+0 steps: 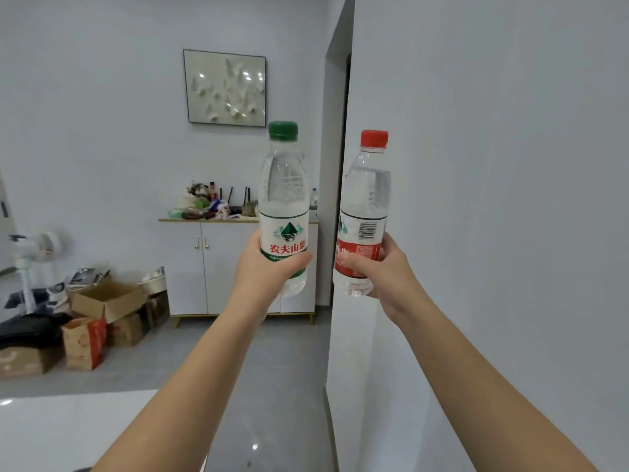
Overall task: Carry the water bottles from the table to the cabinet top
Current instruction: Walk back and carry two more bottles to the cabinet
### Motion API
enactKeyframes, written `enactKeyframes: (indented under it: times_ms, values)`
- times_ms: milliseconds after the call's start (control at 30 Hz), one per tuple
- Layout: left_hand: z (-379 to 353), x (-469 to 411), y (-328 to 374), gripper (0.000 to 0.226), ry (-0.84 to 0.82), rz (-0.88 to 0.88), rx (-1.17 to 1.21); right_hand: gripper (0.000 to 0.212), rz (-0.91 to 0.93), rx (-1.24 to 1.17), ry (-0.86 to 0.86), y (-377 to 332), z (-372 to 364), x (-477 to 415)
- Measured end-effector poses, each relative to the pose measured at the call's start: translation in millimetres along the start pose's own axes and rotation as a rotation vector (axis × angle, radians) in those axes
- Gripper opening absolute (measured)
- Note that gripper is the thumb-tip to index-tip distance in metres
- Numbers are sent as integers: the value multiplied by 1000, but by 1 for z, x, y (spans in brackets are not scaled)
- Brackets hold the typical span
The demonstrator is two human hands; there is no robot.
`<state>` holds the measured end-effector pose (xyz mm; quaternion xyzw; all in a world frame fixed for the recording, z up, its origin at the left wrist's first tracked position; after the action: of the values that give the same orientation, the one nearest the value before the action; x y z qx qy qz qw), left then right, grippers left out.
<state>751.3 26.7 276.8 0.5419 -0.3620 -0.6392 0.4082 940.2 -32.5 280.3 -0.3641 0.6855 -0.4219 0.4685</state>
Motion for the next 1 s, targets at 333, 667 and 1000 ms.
enactKeyframes:
  times_ms: [333,667,1000]
  values:
    - [22,-24,-13,46,4,6,28,55,7,8,7,21,-18,-27]
    - [28,-74,-22,48,-30,4,-20,49,33,-5,77,39,-30,-68]
    - [-2,-165,-58,54,2,16,-2,62,85,24,112,77,-24,-161]
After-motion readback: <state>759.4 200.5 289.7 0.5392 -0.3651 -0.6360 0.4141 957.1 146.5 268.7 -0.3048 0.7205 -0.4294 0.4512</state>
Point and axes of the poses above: each hand's wrist, its own x-axis away from the middle knuckle, its own z-axis out of the back of the hand, y = z × x, the point moved 7 cm from there along -x, towards the middle knuckle, and after that the axes turned 11 degrees about -x, right-handed, at the moved point
